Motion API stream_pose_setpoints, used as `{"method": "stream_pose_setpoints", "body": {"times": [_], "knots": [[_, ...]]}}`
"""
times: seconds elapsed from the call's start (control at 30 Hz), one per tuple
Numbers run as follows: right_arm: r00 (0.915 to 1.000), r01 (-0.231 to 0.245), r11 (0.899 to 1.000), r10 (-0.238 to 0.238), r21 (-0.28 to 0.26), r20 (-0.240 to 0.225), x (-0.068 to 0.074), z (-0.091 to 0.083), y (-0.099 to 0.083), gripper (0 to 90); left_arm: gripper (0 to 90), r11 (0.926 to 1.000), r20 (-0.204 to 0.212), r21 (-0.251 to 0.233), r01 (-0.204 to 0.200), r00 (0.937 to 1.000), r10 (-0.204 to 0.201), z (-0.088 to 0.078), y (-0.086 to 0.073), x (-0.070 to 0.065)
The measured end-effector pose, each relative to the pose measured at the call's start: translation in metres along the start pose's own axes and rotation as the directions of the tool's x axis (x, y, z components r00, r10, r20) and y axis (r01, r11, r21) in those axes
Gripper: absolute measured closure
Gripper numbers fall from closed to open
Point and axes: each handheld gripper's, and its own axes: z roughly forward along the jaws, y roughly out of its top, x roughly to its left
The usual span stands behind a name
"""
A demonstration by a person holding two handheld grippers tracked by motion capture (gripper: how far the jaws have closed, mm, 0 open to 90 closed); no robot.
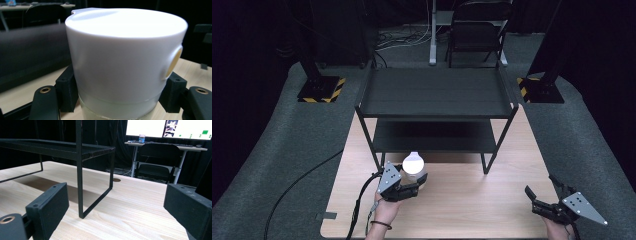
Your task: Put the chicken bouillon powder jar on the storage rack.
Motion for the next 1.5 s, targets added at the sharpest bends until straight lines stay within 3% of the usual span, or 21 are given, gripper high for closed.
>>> {"method": "stream_pose_setpoints", "body": {"times": [0.2,0.3,0.63,0.87,1.13,1.27,1.4,1.5], "knots": [[1.0,0.001,1.0,-0.001,-0.001,0.001,0.0,0.0,0.0,5.0,30.8,0.9994,0.027,-0.031,-0.018,0.9994,0.019,0.007,0.033,0.001],[1.0,-0.005,1.0,0.005,-0.003,0.006,0.0,0.0,0.0,5.0,30.9,0.998,0.022,-0.031,-0.054,0.9983,0.055,0.015,0.05,0.0],[1.0,-0.006,1.0,0.006,-0.005,0.002,-0.001,0.0,-0.001,5.0,30.8,0.9981,0.019,-0.02,-0.058,0.9981,0.058,0.062,0.086,0.003],[0.9999,-0.01,1.0,0.01,-0.008,0.002,-0.002,-0.001,-0.001,5.0,30.8,0.9989,0.001,-0.017,-0.044,0.999,0.044,0.091,0.095,0.003],[0.9999,-0.013,1.0,0.013,-0.01,-0.001,-0.003,0.0,-0.002,5.0,30.8,0.9994,-0.043,0.021,-0.026,0.9987,0.027,0.111,0.1,0.007],[0.9999,-0.015,1.0,0.015,-0.01,-0.001,-0.003,0.0,-0.002,5.1,30.5,0.9981,-0.074,0.023,-0.058,0.9955,0.059,0.113,0.1,0.004],[0.9999,-0.016,1.0,0.016,-0.009,-0.002,-0.003,0.0,-0.002,5.1,23.3,0.9994,-0.091,0.008,-0.034,0.9952,0.034,0.111,0.098,0.003],[0.9999,-0.014,1.0,0.014,-0.009,-0.004,-0.002,0.0,-0.001,5.0,21.4,0.9992,-0.093,-0.002,-0.041,0.9948,0.04,0.108,0.094,0.001]]}}
